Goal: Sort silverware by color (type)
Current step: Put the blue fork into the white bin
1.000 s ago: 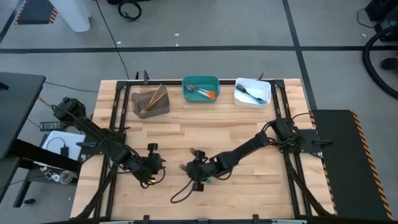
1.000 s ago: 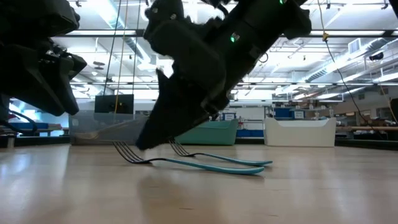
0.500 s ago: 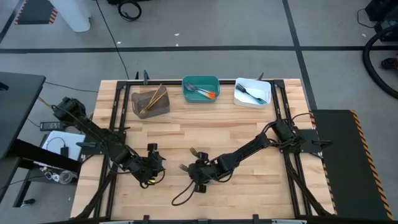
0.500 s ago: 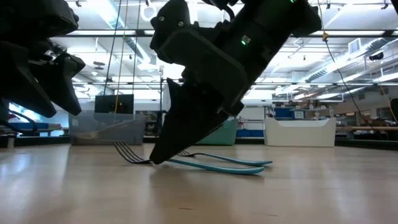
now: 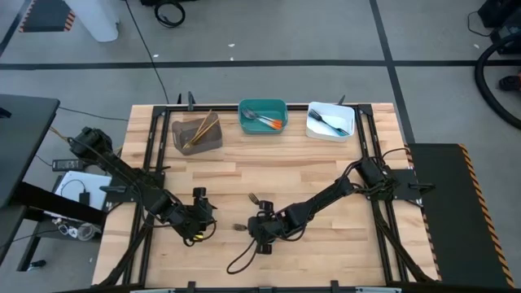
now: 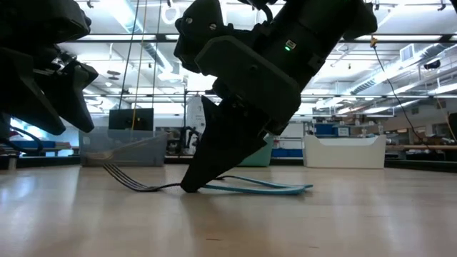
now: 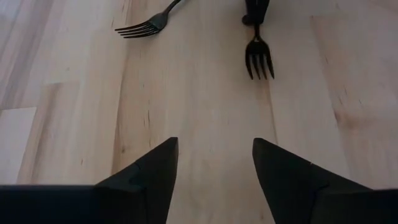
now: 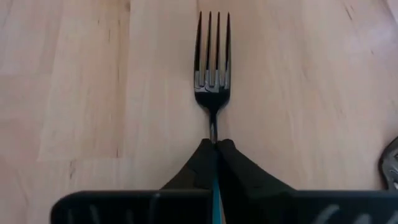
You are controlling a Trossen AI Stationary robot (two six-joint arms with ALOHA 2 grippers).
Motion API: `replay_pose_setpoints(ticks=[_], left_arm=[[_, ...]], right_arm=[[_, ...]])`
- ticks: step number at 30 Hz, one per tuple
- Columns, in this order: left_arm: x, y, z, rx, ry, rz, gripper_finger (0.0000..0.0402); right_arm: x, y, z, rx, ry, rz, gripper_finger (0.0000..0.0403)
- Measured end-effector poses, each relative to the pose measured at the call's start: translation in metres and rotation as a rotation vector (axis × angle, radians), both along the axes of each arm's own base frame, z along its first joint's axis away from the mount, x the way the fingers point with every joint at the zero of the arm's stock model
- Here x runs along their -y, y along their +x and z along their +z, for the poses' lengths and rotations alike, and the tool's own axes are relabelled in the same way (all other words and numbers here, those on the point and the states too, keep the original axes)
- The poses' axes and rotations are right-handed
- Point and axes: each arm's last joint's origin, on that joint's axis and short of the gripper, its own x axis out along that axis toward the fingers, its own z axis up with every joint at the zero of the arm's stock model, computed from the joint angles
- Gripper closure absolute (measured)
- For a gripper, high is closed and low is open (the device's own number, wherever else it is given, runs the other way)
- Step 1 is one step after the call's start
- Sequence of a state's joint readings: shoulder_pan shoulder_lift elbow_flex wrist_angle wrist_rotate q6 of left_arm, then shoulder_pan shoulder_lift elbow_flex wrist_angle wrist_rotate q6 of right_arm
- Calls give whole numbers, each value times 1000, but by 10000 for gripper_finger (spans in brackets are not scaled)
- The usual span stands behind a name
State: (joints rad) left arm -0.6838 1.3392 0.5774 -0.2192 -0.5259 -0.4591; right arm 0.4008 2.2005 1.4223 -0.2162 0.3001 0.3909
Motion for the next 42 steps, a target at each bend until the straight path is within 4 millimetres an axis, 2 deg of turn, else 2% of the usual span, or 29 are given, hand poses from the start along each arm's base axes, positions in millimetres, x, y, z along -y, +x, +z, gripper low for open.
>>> replay_pose_setpoints(ticks=[7, 25, 33, 37, 42], left_arm=[[0, 0, 0, -4, 3, 0, 185], [0, 1, 0, 8, -7, 0, 185], [1, 1, 1, 1, -24, -5, 185], [5, 5, 9, 0, -38, -14, 185], [4, 3, 11, -42, -4, -16, 185]], right_arm=[[1, -1, -1, -8, -21, 13, 390], [1, -3, 17, 15, -122, 105, 397], [-1, 2, 36, 5, -162, 123, 397], [-1, 2, 40, -19, -196, 130, 398], [4, 2, 42, -43, -252, 123, 398]])
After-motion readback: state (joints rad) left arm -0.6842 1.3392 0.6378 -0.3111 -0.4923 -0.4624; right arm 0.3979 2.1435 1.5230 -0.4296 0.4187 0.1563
